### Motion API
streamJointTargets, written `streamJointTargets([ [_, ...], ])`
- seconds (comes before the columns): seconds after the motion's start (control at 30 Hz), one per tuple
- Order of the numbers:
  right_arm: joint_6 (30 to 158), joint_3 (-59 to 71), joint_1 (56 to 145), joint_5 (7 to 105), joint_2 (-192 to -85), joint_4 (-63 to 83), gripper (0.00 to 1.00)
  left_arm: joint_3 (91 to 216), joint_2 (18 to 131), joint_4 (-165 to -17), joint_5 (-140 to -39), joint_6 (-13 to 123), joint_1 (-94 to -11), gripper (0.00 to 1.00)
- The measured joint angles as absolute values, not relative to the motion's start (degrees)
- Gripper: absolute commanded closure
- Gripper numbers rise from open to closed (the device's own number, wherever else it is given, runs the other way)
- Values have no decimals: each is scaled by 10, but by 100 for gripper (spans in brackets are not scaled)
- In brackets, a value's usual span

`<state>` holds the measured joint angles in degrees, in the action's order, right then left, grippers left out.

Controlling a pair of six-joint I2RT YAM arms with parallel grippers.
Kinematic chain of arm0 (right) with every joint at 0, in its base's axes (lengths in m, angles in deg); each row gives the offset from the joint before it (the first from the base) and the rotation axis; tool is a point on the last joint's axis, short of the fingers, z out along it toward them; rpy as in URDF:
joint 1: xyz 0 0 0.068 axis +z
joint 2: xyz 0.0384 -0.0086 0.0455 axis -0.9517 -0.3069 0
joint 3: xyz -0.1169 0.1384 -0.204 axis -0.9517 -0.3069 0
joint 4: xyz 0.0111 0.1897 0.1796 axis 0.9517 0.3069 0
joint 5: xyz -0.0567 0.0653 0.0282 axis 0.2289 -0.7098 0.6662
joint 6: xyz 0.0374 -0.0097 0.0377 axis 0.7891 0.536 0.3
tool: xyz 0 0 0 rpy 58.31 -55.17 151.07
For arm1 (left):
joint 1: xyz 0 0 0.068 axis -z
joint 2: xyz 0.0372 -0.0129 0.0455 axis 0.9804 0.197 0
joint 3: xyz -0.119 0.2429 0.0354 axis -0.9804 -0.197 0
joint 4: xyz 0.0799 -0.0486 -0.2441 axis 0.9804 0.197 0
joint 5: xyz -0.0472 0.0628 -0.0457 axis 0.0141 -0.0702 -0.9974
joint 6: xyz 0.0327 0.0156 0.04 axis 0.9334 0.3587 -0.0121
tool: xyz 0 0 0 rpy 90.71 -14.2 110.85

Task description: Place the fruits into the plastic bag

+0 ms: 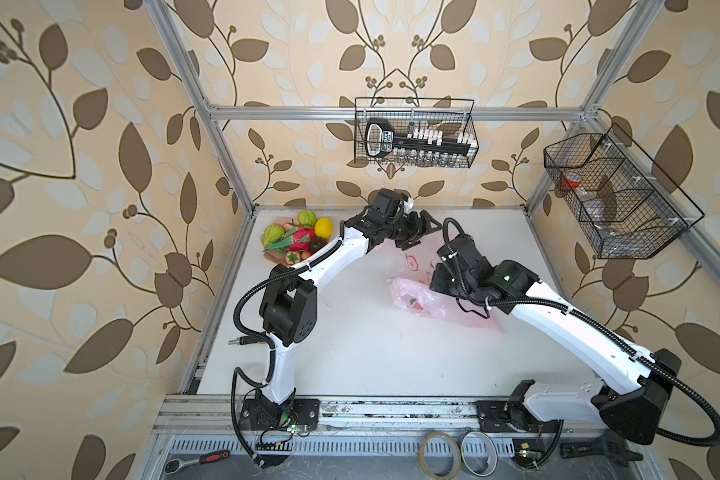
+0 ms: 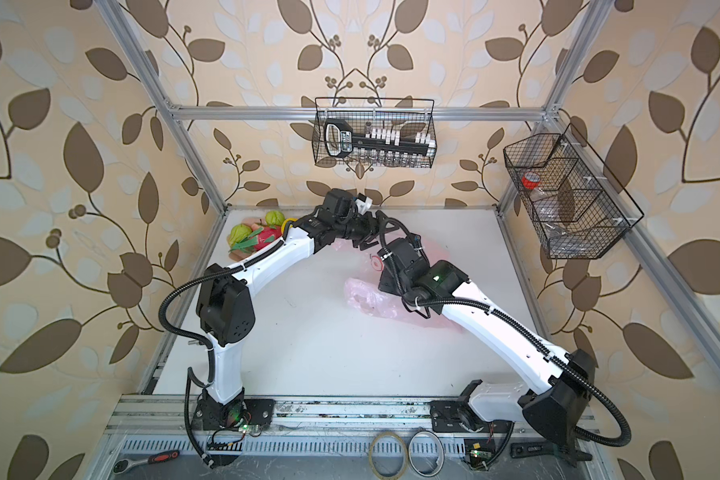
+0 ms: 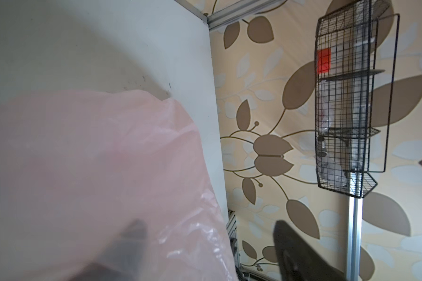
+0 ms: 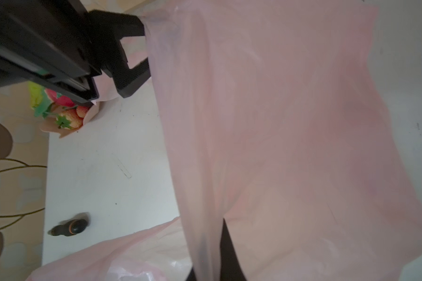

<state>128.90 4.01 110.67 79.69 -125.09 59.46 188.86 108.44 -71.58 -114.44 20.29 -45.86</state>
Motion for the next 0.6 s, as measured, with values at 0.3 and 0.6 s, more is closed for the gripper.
streamJointTargets([
  [0.3,1293,21,1030,669,-1250,529,100,2095,1145,-660,-1159,203,-480,1],
  [0.6,1312,-12,1009,613,-1249,498,100,1925,1069,-586,-1179,250,-496,1],
])
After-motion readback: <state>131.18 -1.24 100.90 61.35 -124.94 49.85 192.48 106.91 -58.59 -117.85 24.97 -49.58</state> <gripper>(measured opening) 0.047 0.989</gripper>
